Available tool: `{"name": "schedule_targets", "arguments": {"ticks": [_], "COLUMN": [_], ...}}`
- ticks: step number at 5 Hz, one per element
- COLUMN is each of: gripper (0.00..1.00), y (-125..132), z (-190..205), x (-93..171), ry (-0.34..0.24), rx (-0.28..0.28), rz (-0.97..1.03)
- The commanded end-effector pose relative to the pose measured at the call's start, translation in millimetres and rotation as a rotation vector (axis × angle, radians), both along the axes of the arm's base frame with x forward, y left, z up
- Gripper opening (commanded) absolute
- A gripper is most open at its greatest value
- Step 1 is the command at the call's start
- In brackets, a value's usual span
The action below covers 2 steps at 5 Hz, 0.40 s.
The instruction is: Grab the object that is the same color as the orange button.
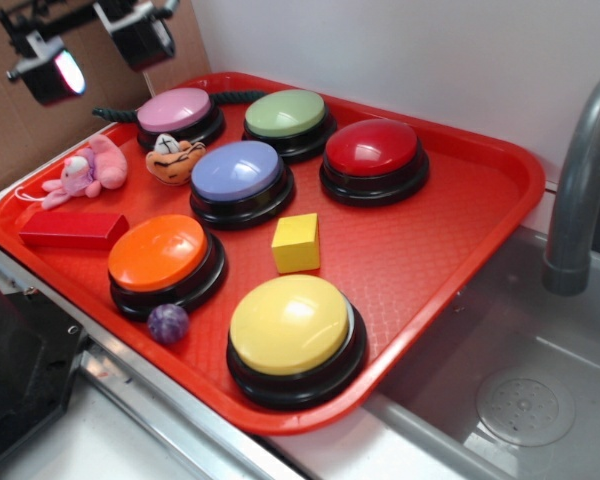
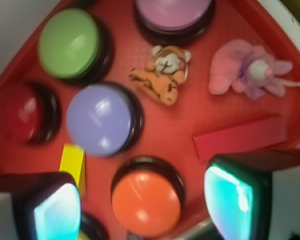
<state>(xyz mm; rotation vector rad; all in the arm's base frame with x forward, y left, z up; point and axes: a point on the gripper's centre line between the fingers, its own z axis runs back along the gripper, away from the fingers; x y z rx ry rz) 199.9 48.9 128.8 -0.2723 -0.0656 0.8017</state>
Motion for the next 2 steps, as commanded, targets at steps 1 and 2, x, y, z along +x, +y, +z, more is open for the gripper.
{"name": "schedule_targets", "arguments": {"ticks": [1,2], "gripper": [1.00,1.00], "y": [35.1,39.9], "z": [-55.5,-70.6], "x": [24.1,33.7], "ry": [-0.025,-0.053], "rx": [0.073,0.081], "rz": [0.332,0.373]}}
